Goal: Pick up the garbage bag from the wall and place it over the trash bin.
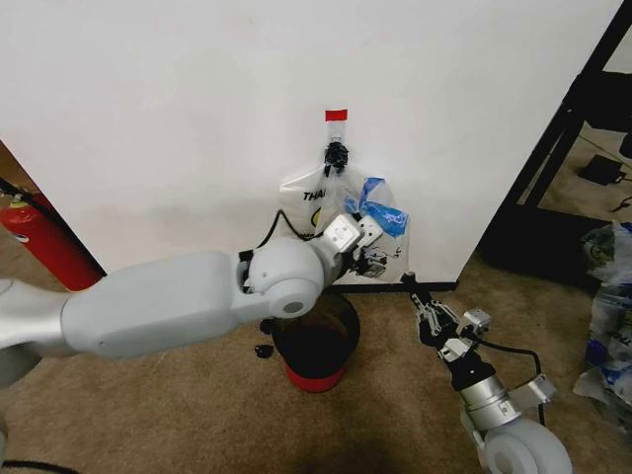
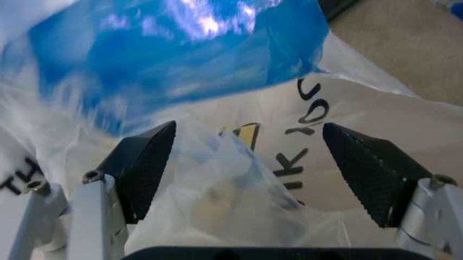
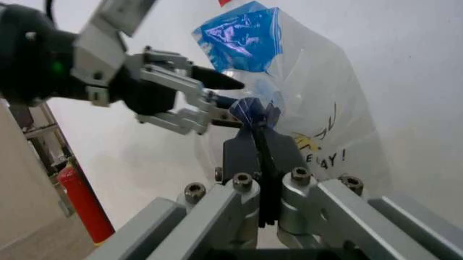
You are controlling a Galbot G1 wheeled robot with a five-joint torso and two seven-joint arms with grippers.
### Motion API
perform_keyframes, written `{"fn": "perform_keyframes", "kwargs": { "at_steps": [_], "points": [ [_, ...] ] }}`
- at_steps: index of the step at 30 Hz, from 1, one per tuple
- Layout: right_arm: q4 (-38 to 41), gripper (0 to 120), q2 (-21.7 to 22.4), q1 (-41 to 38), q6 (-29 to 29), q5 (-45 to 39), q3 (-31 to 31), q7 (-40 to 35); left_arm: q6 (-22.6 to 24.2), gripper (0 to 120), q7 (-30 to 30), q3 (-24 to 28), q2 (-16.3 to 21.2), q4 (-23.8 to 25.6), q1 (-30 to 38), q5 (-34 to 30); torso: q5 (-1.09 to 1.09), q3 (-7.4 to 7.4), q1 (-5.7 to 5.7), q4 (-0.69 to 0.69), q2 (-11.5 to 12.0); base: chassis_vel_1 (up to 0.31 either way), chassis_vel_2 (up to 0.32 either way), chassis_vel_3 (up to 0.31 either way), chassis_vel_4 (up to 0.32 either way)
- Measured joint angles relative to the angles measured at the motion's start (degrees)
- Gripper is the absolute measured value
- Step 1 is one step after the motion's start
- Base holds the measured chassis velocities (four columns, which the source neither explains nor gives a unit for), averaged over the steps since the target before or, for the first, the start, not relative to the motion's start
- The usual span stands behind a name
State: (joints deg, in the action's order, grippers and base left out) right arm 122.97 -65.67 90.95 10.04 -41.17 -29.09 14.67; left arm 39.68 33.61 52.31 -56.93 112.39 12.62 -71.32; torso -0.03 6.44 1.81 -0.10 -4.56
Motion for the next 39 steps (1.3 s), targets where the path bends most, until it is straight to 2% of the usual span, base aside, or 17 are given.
{"fn": "perform_keyframes", "kwargs": {
  "at_steps": [6,15,19,25,28,34,39],
  "points": [
    [0.87,0,-0.09,0.56,0.01,-0.01,-0.25,0.08,1.12,77,0.05,1.81,-1.08,-1.78,0.75,1.94,-0.02,0.0,0.0,0.02,0.0,0.0,0.0,0.0,0.0],
    [1.61,0,0.31,0.6,-0.13,-0.25,-0.54,-0.02,2.6,45,1.56,2.49,-1.36,-2.8,0.63,2.54,-0.02,0.0,0.0,0.01,0.0,0.0,0.0,0.0,0.0],
    [1.62,0,0.3,0.57,-0.14,-0.25,-0.48,-0.08,2.6,33,1.59,2.41,-0.58,-2.61,0.67,2.34,-0.02,0.0,0.0,0.01,0.0,0.0,0.0,0.0,0.0],
    [1.6,0,0.5,-0.07,-0.29,-0.81,-0.52,-0.65,2.59,7,1.01,1.94,2.32,-1.7,0.62,1.95,-0.03,0.0,0.0,0.02,0.0,0.0,0.0,0.0,0.0],
    [1.57,0,0.55,-0.16,-0.3,-0.92,-0.58,-0.74,2.57,1,0.97,1.59,2.9,-1.44,0.4,1.89,-0.02,0.0,0.0,0.02,0.0,0.0,0.0,0.0,0.0],
    [0.97,0,0.16,-0.26,-0.18,-0.91,-0.67,-0.95,1.01,0,1.47,-1.26,3.75,-0.12,-1.88,1.89,-0.02,0.0,0.0,0.01,0.0,0.0,0.0,0.0,0.0],
    [-0.28,0,-2.35,-0.83,0.43,-0.83,-1.02,-2.09,-2.42,0,3.72,-8.86,6.23,3.33,-9.02,2.22,-0.04,0.0,0.0,0.01,0.0,0.0,0.0,0.0,0.0]
  ]
}}
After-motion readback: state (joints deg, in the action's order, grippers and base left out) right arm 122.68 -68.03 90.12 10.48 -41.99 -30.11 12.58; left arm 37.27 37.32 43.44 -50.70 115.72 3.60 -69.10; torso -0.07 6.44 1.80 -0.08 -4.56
